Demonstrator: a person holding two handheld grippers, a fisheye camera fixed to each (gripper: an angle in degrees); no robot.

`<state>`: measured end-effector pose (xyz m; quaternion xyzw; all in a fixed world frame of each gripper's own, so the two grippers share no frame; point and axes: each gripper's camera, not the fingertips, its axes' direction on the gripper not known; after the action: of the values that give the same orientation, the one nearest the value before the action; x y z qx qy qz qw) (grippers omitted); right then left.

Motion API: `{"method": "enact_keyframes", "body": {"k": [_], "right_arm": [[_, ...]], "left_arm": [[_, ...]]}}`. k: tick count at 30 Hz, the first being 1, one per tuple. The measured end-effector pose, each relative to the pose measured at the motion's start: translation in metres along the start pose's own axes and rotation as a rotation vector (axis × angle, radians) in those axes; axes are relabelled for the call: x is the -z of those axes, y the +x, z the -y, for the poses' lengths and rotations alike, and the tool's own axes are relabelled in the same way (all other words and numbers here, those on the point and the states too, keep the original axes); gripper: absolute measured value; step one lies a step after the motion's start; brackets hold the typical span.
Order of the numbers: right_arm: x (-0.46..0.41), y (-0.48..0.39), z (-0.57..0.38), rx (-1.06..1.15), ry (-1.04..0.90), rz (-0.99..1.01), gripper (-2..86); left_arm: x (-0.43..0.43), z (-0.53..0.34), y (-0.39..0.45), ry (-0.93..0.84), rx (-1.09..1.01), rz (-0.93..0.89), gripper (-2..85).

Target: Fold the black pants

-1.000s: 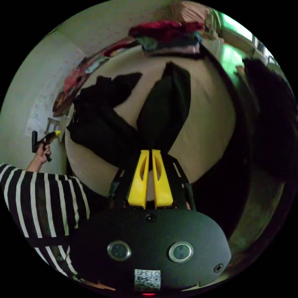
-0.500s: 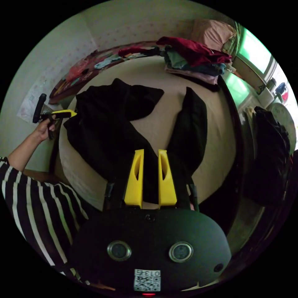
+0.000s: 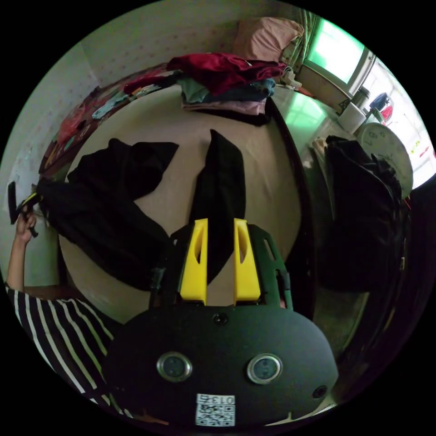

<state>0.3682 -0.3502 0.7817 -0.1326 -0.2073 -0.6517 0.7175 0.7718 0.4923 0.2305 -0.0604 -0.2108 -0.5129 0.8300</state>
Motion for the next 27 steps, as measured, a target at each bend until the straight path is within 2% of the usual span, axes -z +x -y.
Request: {"method": "enact_keyframes", "body": {"k": [3, 5, 9, 12, 15, 17, 22, 27], "right_arm": [[-0.009, 0.009, 0.032, 0.002, 0.008, 0.054, 9.6], [-0.02, 0.007, 0.063, 0.036, 0.01, 0.069, 9.9], [-0.04, -0.004, 0.11, 0.109, 0.01, 0.012, 11.1], [-0.065, -0.01, 0.143, 0.143, -0.052, -0.01, 12.9], [-0.092, -0.011, 0.162, 0.172, -0.162, -0.063, 9.0], [-0.096, -0.008, 0.168, 0.179, -0.224, -0.086, 3.6], [-0.032, 0.005, 0.187, 0.245, -0.035, -0.093, 2.1], [0.074, 0.051, 0.21, 0.07, 0.263, 0.009, 1.9]], "left_arm": [[0.054, -0.046, 0.0, 0.056, 0.07, -0.026, 1.4], [0.069, -0.074, 0.0, 0.059, 0.155, 0.025, 1.4], [0.068, -0.11, 0.013, 0.051, 0.298, 0.164, 1.5], [0.054, -0.111, 0.02, 0.034, 0.354, 0.204, 1.5], [0.046, -0.105, 0.027, 0.028, 0.353, 0.236, 1.4], [0.047, -0.098, 0.027, 0.033, 0.353, 0.25, 1.4], [0.067, -0.048, 0.006, 0.093, 0.294, 0.267, 1.1], [0.132, 0.078, -0.005, 0.303, 0.11, 0.322, 1.0]]}}
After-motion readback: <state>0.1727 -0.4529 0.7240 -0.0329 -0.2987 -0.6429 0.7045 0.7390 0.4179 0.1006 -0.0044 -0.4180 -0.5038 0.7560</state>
